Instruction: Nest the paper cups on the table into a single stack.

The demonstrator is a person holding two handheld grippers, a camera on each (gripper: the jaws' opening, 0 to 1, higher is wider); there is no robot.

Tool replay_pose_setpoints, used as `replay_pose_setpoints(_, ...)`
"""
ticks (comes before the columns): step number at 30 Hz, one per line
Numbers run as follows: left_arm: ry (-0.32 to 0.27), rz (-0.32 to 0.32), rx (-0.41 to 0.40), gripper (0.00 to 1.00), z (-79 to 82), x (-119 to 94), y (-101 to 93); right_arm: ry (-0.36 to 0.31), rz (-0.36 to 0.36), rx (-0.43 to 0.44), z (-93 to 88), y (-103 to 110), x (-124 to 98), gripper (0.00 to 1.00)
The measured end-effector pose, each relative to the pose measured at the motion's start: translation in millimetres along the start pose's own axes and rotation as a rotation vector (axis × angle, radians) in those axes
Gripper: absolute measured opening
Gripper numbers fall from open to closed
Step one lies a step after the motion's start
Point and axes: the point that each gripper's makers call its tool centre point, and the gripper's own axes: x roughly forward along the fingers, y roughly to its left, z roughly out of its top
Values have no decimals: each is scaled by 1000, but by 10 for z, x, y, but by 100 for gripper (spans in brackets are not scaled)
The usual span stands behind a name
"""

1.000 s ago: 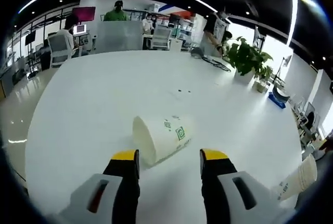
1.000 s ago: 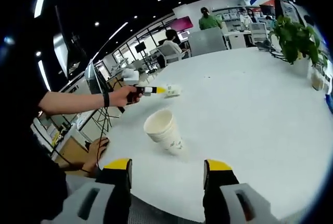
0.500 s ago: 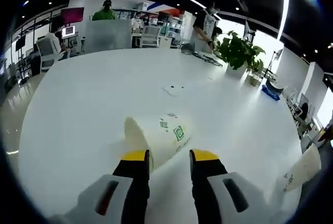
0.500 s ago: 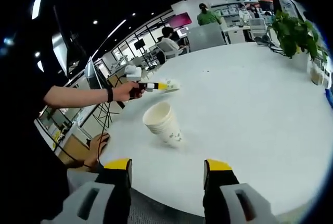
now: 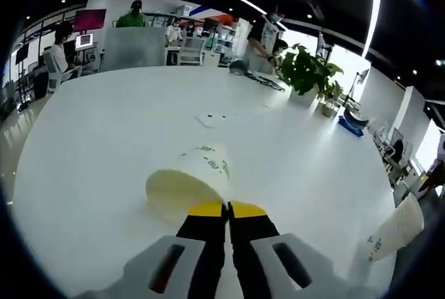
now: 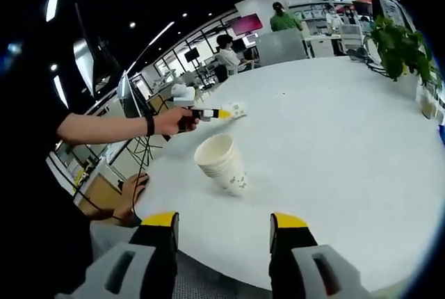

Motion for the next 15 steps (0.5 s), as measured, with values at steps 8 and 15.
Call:
replay_pose_setpoints(8, -22, 22, 10, 0, -6, -282, -196, -3, 30, -21, -6, 55, 52, 51)
replay_pose_setpoints(15, -40, 32, 32, 0, -42, -573, -299, 1, 53, -53, 53, 111, 31, 51)
